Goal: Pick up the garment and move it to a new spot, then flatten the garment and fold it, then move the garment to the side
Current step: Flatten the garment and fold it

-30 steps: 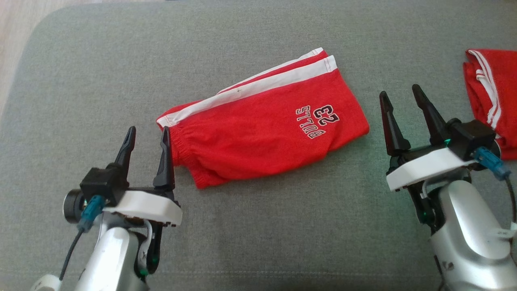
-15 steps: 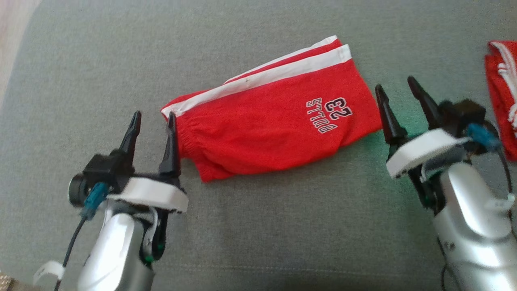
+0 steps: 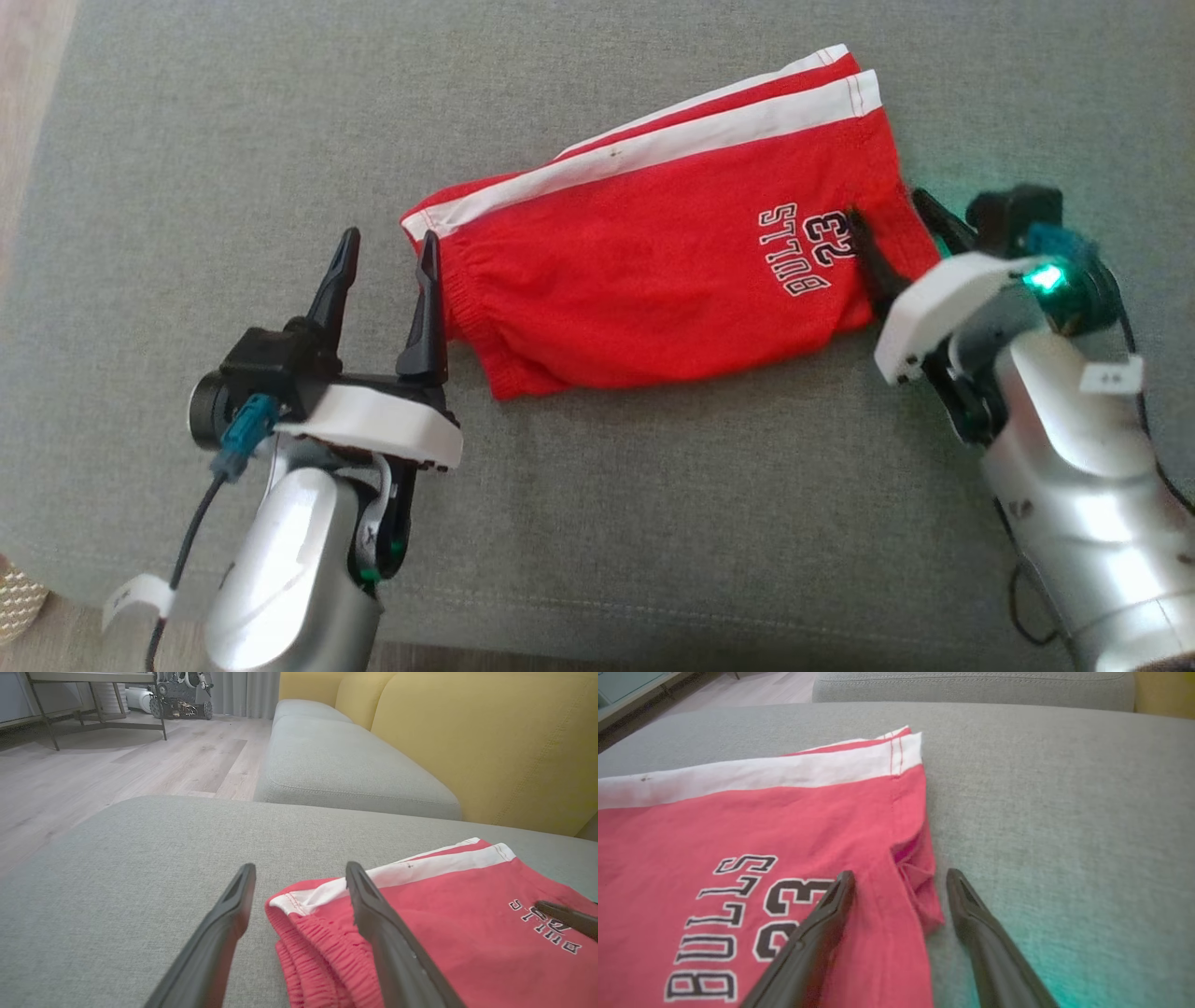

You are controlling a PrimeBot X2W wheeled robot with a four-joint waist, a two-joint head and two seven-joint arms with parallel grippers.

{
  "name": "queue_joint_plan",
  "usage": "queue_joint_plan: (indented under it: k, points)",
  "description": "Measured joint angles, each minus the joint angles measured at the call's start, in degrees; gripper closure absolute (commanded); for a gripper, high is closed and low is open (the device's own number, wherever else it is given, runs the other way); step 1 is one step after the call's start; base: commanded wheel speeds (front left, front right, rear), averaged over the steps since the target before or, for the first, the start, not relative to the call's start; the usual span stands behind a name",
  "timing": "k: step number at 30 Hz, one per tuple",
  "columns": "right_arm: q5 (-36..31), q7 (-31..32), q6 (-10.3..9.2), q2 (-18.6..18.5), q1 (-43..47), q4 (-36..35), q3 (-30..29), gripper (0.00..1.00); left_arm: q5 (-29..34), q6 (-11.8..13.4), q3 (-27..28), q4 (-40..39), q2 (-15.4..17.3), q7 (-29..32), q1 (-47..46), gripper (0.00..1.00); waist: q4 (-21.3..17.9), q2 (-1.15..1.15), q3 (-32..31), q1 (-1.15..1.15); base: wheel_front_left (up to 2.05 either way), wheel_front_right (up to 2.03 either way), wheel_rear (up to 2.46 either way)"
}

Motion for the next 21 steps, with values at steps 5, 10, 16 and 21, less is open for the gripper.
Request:
queue_joint_plan:
  k: [5, 10, 16, 21]
  points:
    - [2.99, 2.29, 0.0, 1.0, -2.5, 2.09, 1.43, 0.74, 0.02, -0.4, 0.01, 0.15, -0.09, 0.0, -0.31, 0.0, -0.18, 0.0, 0.06, 0.0, 0.0, 0.0, 0.0]
    - [5.48, 2.04, 0.0, 1.15, -2.7, 2.64, 2.42, 1.0, 0.1, -0.41, 0.1, 0.14, -0.21, 0.0, -0.91, 0.0, -0.59, 0.0, -0.29, 0.0, 0.0, 0.0, 0.0]
    - [8.12, -2.5, 0.0, 1.74, 1.25, 1.6, 0.69, 1.0, 0.59, -0.42, 0.46, 0.14, -0.29, 0.0, -0.86, 0.0, -1.82, 0.0, -1.4, 0.0, 0.0, 0.0, 0.0]
    - [9.6, -5.91, 0.0, 3.63, 7.82, -1.51, -2.74, 1.0, 0.63, -0.51, 0.91, 0.13, -0.2, 0.0, 0.04, 0.0, -3.49, 0.0, -2.53, 0.0, 0.0, 0.0, 0.0]
